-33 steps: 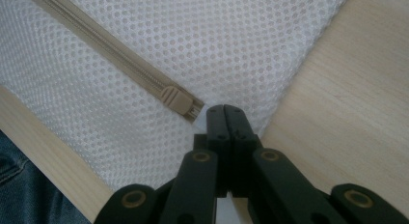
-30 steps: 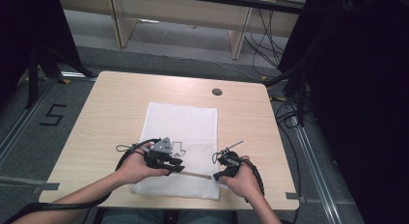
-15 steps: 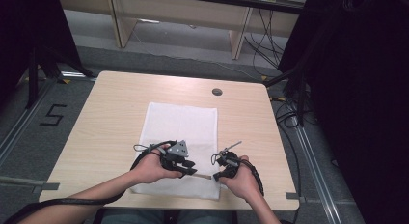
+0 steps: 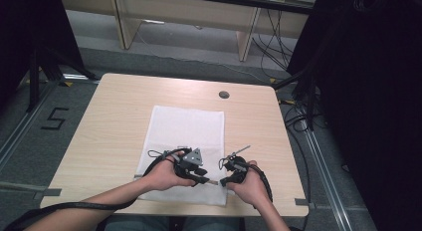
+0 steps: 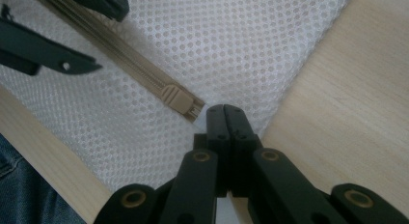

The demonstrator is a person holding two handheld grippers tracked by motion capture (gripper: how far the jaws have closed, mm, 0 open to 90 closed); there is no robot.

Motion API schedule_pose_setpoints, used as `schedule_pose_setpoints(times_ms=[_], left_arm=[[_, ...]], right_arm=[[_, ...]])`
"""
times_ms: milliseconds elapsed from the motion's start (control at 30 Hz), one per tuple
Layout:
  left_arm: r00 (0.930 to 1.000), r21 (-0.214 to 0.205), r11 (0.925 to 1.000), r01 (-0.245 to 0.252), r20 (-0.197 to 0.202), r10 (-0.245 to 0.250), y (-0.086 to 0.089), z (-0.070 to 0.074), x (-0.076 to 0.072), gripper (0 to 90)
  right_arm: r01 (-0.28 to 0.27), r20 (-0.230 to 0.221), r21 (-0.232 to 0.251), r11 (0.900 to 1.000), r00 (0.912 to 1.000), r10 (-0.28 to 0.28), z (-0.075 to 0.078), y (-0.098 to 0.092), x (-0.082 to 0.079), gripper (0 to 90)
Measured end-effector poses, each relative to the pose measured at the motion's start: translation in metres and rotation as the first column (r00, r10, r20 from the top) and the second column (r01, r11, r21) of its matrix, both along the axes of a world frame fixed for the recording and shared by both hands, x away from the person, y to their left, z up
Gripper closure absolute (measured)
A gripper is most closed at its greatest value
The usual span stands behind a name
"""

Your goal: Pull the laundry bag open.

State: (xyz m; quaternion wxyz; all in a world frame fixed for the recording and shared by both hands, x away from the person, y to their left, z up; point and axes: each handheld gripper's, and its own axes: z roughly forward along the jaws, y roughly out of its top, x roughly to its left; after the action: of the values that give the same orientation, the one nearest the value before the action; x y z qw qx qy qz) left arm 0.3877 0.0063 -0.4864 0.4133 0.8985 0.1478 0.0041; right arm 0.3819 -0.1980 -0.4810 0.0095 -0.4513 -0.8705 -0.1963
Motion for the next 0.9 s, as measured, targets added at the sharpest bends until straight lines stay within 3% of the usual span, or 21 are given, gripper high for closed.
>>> schedule_pose_setpoints(times_ms=[167,500,900], left_arm=[[0.9998,0.012,0.9998,0.017,0.006,-0.018,-0.008,-0.002,0.0,67.0],[0.9988,0.025,0.9986,0.047,0.014,-0.047,-0.024,-0.006,0.001,66.5],[0.999,0.035,0.9984,0.044,0.004,-0.044,-0.031,-0.011,0.005,67.2]], right_arm=[[0.02,-0.009,-0.003,0.9998,0.9998,-0.02,0.001,0.0,-0.001,90.0],[0.0,0.005,0.009,1.0,1.0,0.0,0.0,-0.001,0.001,90.0],[0.0,0.004,0.011,0.9999,1.0,0.0,-0.001,-0.001,0.001,90.0]])
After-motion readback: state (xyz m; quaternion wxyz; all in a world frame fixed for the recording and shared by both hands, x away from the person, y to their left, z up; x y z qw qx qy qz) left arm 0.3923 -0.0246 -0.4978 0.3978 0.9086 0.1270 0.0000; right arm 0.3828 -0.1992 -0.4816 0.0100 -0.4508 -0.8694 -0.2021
